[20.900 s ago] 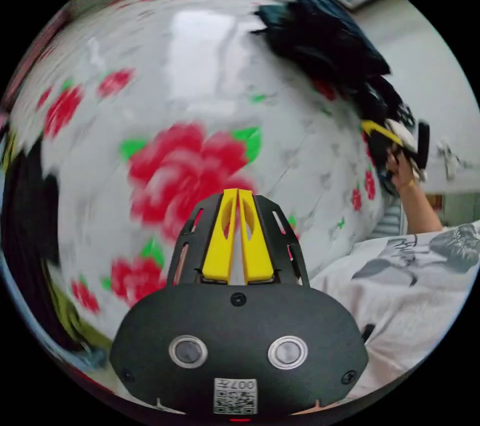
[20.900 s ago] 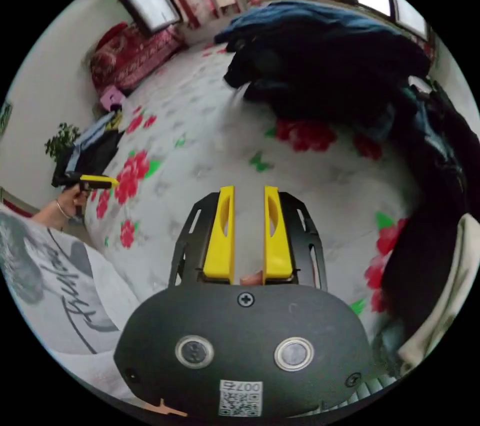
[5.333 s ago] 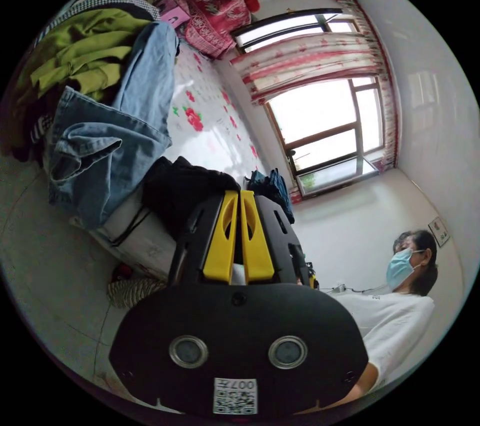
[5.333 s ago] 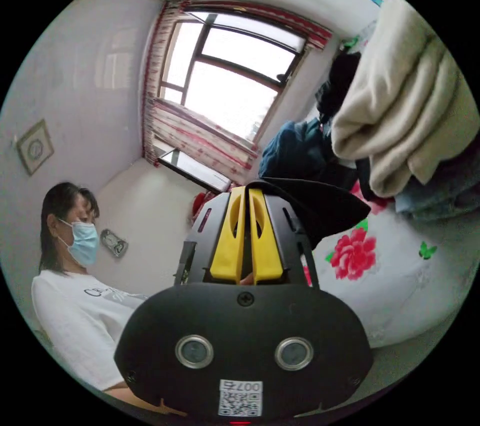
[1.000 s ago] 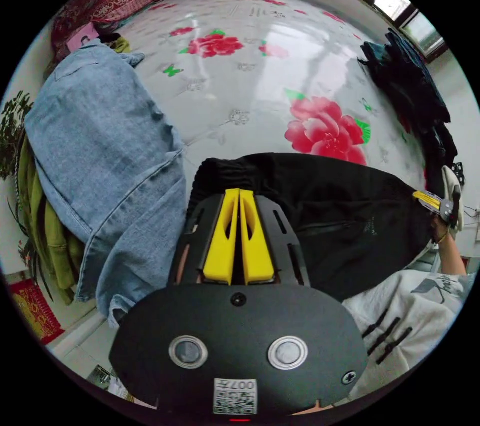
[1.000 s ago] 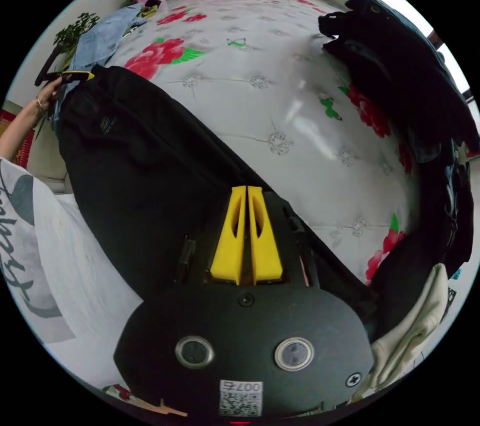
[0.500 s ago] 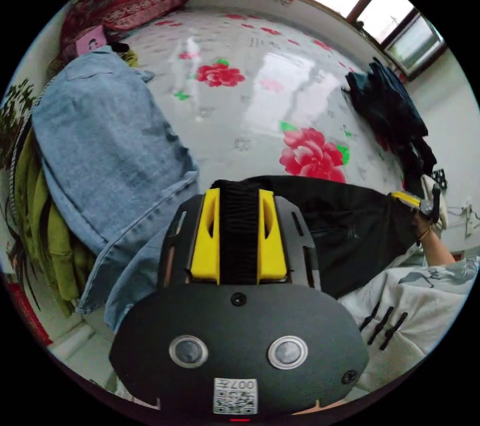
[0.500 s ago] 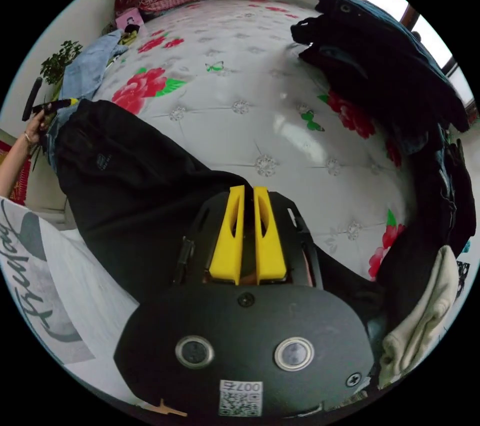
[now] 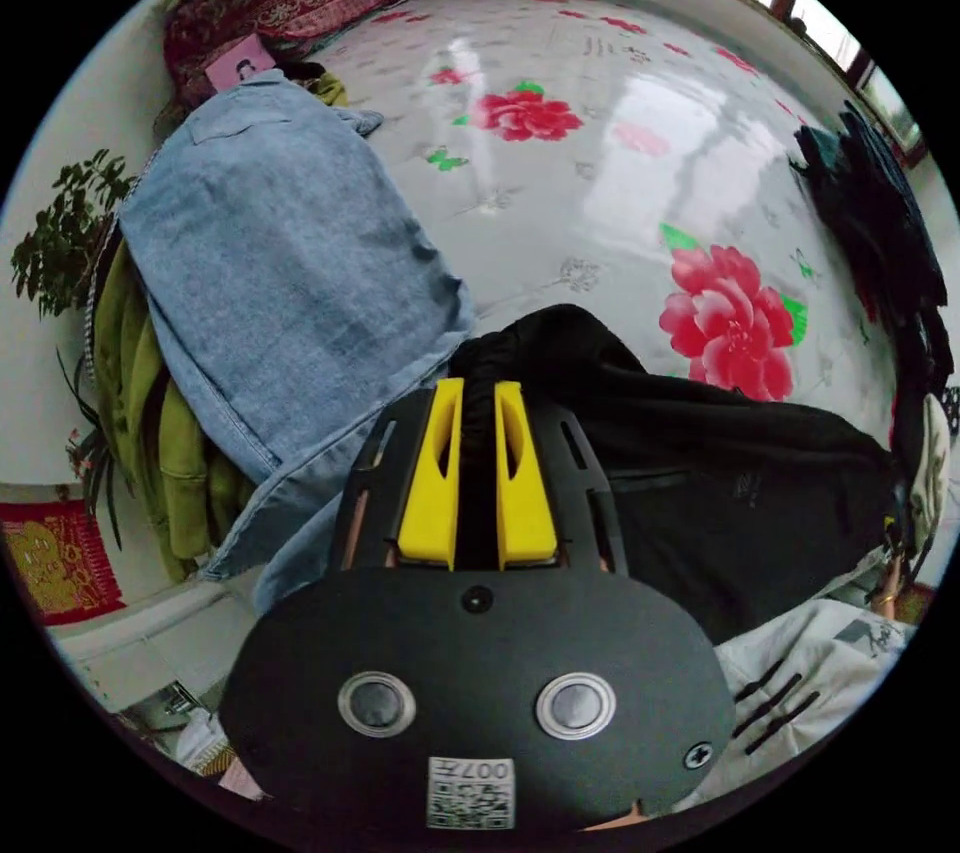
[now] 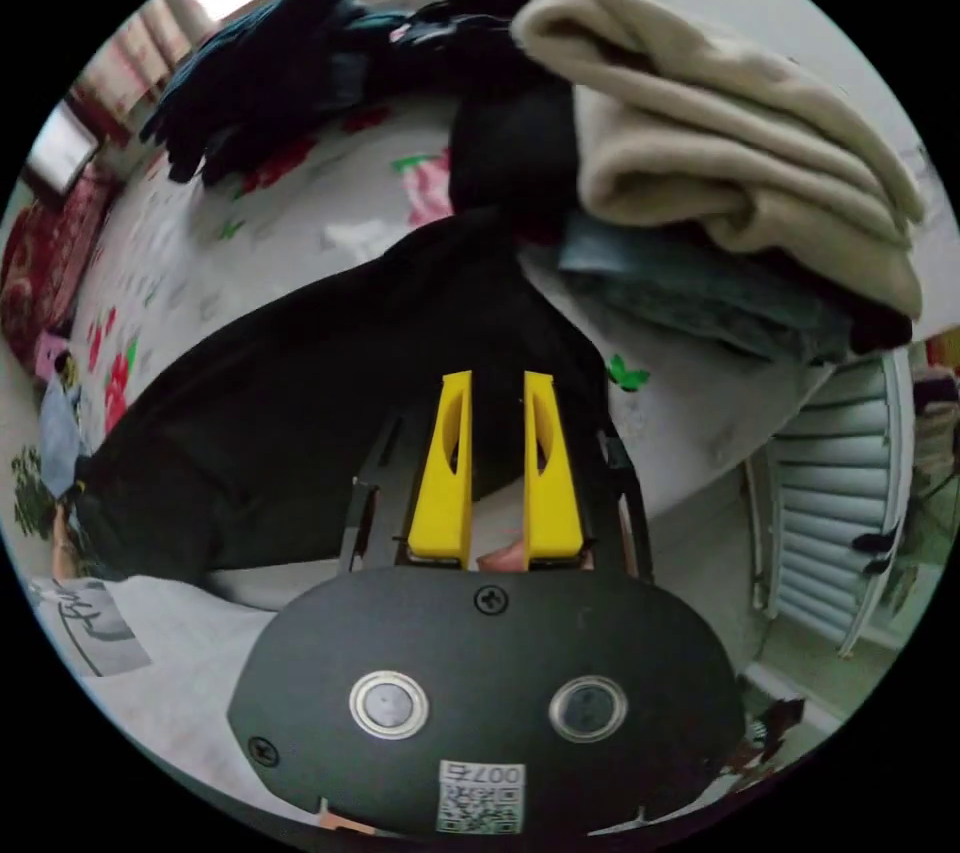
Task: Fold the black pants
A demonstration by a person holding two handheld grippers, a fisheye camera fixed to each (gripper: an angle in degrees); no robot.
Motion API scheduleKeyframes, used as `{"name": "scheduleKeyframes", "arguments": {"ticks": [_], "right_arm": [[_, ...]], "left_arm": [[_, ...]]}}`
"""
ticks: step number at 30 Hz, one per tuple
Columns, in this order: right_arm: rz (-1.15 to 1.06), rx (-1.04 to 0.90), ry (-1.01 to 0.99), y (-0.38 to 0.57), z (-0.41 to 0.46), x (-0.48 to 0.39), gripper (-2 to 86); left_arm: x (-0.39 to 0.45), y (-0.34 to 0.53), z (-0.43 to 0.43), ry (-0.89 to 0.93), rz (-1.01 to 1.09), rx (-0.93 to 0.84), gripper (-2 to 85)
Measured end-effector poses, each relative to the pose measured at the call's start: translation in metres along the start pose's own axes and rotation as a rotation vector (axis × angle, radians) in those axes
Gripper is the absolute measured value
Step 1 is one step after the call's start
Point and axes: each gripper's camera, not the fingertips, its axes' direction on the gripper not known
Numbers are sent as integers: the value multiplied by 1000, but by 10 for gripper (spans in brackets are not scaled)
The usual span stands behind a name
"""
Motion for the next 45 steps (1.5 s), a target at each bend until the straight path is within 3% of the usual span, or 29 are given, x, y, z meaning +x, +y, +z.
{"name": "scheduleKeyframes", "arguments": {"ticks": [4, 10, 15, 19, 23, 27, 31, 38, 45], "right_arm": [[203, 59, -86, 8, -22, 72, 65], [422, 97, -340, 29, -27, 142, 83], [433, 94, -415, 24, -19, 163, 69], [423, 67, -492, 1, -18, 181, 23], [373, 286, -663, -5, -72, 222, 9], [351, 318, -582, 12, -88, 259, 18], [617, 220, -604, 48, -39, 306, 49], [659, 341, -663, 89, -20, 309, 51], [619, 316, -824, 79, 5, 280, 3]], "left_arm": [[-32, -4, 21, 154, -85, -102, 106], [-52, 53, -26, 224, -145, 59, 101], [-64, 139, -46, 318, -220, 171, 95], [-76, 199, -19, 432, -345, 134, 98], [-82, 231, -14, 465, -366, 135, 100], [-85, 257, -11, 447, -351, 142, 100], [-92, 279, 11, 521, -408, 112, 107], [-108, 305, 31, 612, -485, 118, 111], [-122, 319, 54, 705, -558, 144, 119]]}}
